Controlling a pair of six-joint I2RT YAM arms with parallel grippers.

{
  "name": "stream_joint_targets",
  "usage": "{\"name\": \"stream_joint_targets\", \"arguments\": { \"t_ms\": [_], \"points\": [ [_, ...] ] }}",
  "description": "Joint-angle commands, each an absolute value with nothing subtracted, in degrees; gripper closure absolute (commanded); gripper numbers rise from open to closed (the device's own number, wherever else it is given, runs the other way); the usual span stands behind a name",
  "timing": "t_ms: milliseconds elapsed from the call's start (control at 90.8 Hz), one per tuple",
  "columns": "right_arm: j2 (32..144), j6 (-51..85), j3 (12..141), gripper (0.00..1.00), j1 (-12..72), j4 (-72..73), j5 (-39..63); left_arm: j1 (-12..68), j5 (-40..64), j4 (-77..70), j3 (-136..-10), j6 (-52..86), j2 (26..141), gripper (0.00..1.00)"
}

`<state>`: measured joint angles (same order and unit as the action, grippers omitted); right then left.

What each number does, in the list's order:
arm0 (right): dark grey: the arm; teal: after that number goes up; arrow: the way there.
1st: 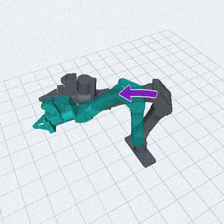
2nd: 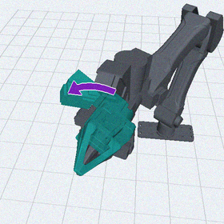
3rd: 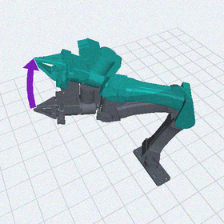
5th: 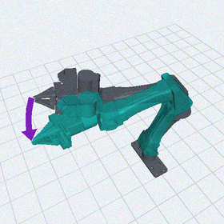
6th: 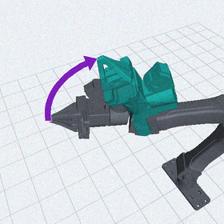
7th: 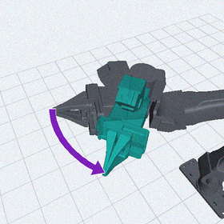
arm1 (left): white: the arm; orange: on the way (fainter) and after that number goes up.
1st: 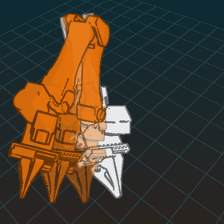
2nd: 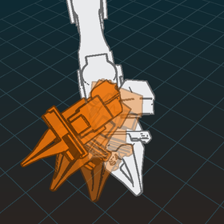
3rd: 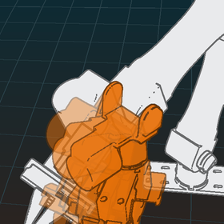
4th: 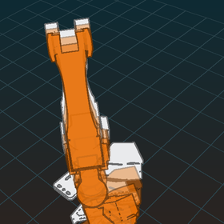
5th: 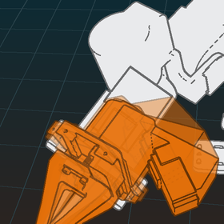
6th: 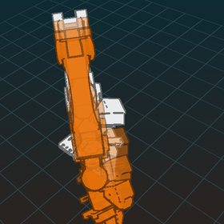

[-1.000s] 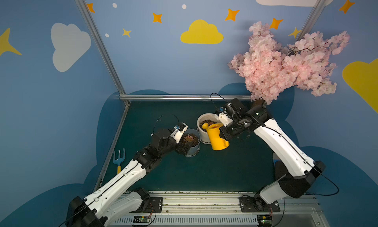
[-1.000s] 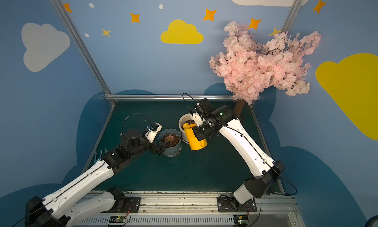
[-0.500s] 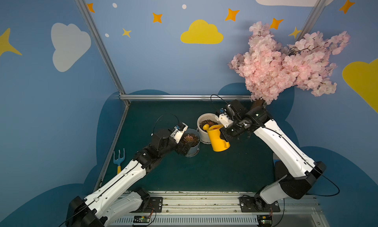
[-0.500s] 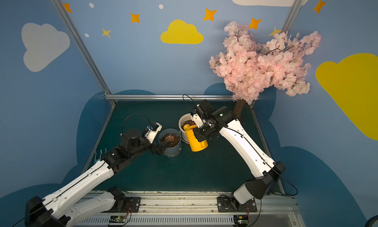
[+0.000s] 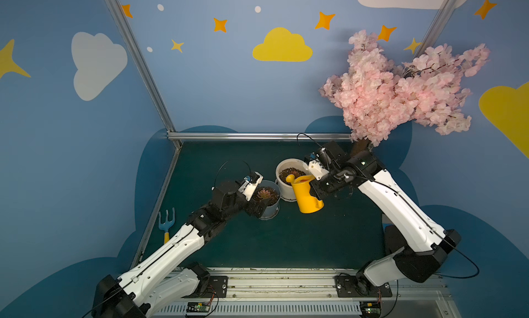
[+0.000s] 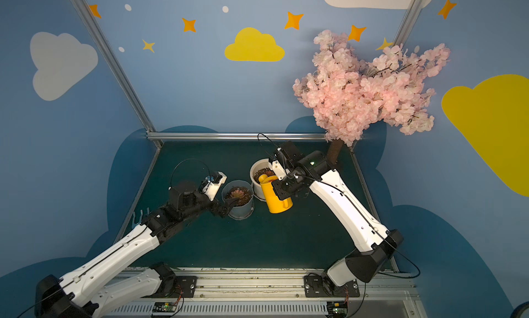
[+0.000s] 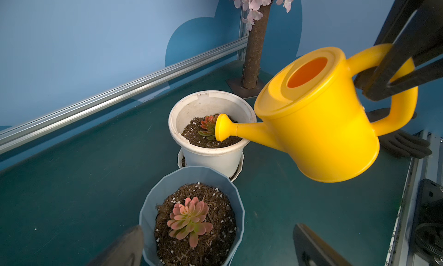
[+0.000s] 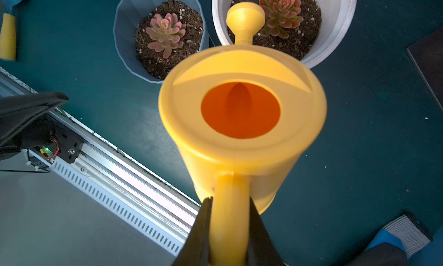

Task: Water the succulent around the soil edge
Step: Water the soil of the potted plant with water.

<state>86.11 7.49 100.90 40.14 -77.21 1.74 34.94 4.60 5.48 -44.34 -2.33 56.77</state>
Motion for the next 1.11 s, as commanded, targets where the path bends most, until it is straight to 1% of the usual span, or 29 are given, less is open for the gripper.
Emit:
{"name": "stream_joint_targets", "arguments": {
  "t_ms": [0, 1101],
  "points": [
    [84.0, 8.1, 100.6, 1.00, 40.4, -76.9, 0.7, 35.1, 5.6, 4.7, -44.0, -2.5, 56.5, 0.00],
    [82.6, 8.5, 98.7, 1.00, 39.4, -77.4, -0.4, 35.1, 5.6, 4.7, -44.1, -2.6, 56.7, 0.00]
  ]
}}
